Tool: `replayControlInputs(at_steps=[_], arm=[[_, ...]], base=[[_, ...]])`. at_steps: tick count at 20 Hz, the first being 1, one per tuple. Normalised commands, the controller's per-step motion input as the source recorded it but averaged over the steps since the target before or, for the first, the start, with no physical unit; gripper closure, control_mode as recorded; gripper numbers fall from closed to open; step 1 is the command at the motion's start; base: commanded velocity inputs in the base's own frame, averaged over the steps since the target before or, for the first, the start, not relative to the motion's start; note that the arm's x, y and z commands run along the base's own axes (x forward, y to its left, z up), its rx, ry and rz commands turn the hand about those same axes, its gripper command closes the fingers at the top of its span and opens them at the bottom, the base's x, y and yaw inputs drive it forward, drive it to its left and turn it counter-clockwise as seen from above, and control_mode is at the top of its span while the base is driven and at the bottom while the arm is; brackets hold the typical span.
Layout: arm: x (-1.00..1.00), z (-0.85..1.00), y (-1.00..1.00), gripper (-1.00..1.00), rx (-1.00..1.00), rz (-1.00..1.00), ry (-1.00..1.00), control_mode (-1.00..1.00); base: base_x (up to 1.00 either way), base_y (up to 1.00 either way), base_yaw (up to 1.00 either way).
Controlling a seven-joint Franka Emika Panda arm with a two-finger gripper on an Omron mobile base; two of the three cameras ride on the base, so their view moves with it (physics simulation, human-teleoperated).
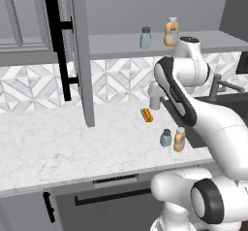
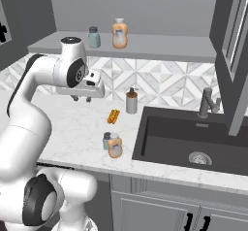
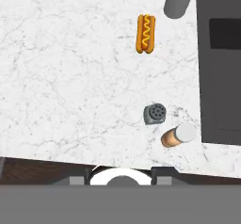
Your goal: Put the shaker and condiment bottle from the counter next to their counterparts in the cabinet.
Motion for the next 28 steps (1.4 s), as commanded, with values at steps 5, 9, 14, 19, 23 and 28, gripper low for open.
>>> replayControlInputs(at_steps=[5, 9, 14, 19, 23, 28], arm=[[-0.48, 0.0, -0.15, -1.0, 0.01, -0.04, -0.15, -1.0], [-0.15, -0.01, -0.34, -1.0, 0.0, 0.0, -0.2, -1.0], [-0.41, -0.11, -0.42, -1.0, 0.0, 0.0, -0.14, -1.0], [-0.22, -0.07, -0.5, -1.0, 0.0, 0.04, -0.03, -1.0], [0.02, -0.16, -0.46, -1.0, 0.0, 0.11, -0.05, -1.0], [0.11, -0.23, -0.49, -1.0, 0.03, 0.12, 0.0, -1.0]], base=[[0.0, 0.0, 0.0], [0.0, 0.0, 0.0], [0.0, 0.0, 0.0], [0.0, 0.0, 0.0], [0.0, 0.0, 0.0], [0.0, 0.0, 0.0]])
